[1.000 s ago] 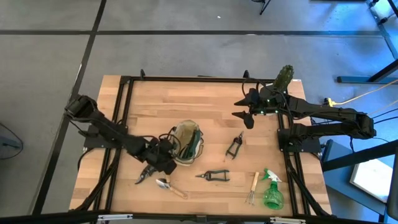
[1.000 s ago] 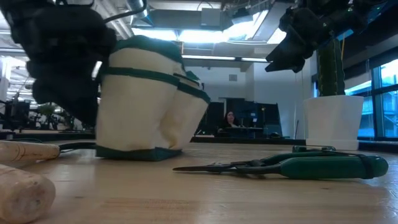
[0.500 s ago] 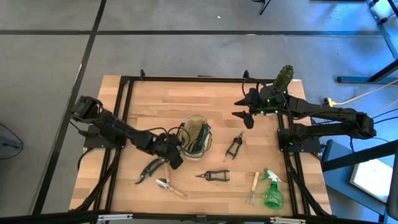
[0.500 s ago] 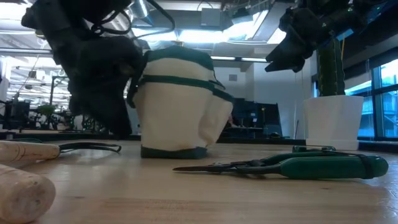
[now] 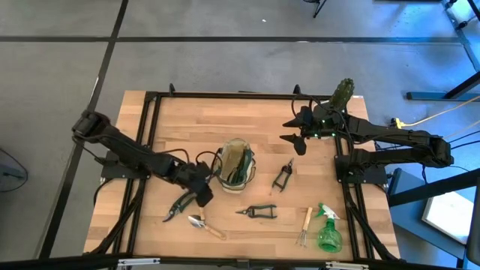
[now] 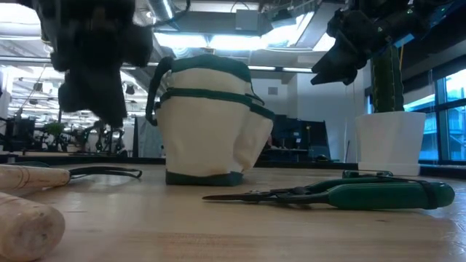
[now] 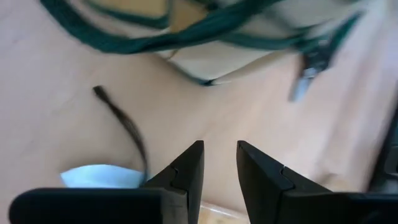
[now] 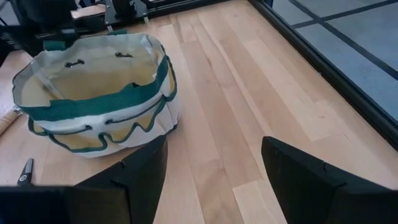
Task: Pick & Place Garden tools in Gardening bag
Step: Put the green shear scissors into the green gardening bag
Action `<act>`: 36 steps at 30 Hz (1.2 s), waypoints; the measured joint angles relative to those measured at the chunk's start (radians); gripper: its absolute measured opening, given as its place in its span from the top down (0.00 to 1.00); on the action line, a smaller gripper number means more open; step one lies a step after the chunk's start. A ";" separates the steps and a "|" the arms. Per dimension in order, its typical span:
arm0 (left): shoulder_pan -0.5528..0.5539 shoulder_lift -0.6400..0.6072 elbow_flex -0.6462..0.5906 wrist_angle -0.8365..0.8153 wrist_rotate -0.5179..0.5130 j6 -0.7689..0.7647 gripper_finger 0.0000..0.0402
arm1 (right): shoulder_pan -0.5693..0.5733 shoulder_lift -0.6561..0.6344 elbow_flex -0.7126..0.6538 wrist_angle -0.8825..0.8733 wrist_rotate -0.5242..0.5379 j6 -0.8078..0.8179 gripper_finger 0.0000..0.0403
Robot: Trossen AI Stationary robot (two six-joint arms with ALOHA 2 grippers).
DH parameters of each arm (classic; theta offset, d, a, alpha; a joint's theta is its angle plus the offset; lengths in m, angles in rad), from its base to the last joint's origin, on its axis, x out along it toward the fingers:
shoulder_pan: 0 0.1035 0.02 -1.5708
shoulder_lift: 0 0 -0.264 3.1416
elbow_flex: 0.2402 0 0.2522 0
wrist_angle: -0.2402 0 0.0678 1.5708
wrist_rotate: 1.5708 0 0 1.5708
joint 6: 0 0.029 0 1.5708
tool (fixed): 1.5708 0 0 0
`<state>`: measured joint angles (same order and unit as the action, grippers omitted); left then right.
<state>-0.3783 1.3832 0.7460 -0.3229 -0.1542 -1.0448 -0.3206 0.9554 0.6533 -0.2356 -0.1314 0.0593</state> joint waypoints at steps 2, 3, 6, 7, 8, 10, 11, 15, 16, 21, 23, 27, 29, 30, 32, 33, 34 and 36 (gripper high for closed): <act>-0.014 -0.021 0.001 0.028 0.000 -0.006 0.78 | 0.000 0.000 0.000 0.000 0.000 0.000 0.35; -0.023 -0.026 0.001 0.049 0.000 -0.007 0.78 | 0.000 0.000 0.000 0.000 0.000 0.000 0.35; -0.057 -0.029 0.001 0.147 0.021 0.001 0.78 | 0.001 0.000 0.000 0.000 0.000 -0.024 0.35; -0.069 -0.028 0.001 0.180 0.031 0.011 0.78 | 0.001 0.000 0.000 -0.001 0.000 -0.040 0.35; -0.080 -0.025 0.001 0.215 0.045 0.025 0.78 | 0.002 0.000 0.000 -0.001 -0.001 -0.053 0.35; -0.100 -0.022 0.001 0.266 0.049 0.061 0.78 | 0.008 0.000 0.000 -0.004 -0.001 -0.055 0.35; -0.107 -0.022 0.001 0.283 0.045 0.083 0.78 | 0.014 0.000 0.000 -0.008 -0.001 -0.041 0.35; -0.125 -0.022 0.001 0.350 -0.083 0.192 0.78 | 0.048 -0.001 0.000 0.034 -0.028 0.045 0.35; -0.130 -0.022 0.001 0.363 -0.130 0.225 0.78 | 0.058 -0.004 0.000 0.052 -0.054 0.033 0.35; -0.164 -0.021 0.001 0.393 -0.319 0.386 0.78 | 0.146 -0.005 0.000 0.059 -0.211 -0.069 0.35; -0.175 -0.021 0.001 0.410 -0.388 0.435 0.78 | 0.187 -0.005 -0.006 0.056 -0.196 -0.076 0.35; -0.185 -0.021 0.001 0.427 -0.505 0.496 0.78 | 0.255 -0.005 -0.049 0.100 -0.139 -0.064 0.35; -0.185 -0.021 0.001 0.434 -0.546 0.520 0.78 | 0.282 -0.005 -0.074 0.112 -0.114 -0.060 0.35; -0.185 -0.021 0.001 0.436 -0.560 0.528 0.78 | 0.295 -0.007 -0.088 0.118 -0.094 -0.059 0.35; -0.185 -0.021 0.001 0.440 -0.584 0.541 0.78 | 0.322 -0.027 -0.124 0.136 -0.049 -0.049 0.35; -0.185 -0.021 0.001 0.440 -0.594 0.544 0.78 | 0.335 -0.039 -0.140 0.146 -0.023 -0.042 0.35; -0.185 -0.021 0.001 0.440 -0.603 0.549 0.78 | 0.347 -0.055 -0.157 0.148 0.002 -0.036 0.35; -0.185 -0.021 0.001 0.445 -0.624 0.563 0.78 | 0.369 -0.092 -0.195 0.155 0.051 -0.019 0.35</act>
<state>-0.5629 1.3621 0.7471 0.1218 -0.7779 -0.4819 0.0486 0.8634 0.4579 -0.0809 -0.0802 0.0407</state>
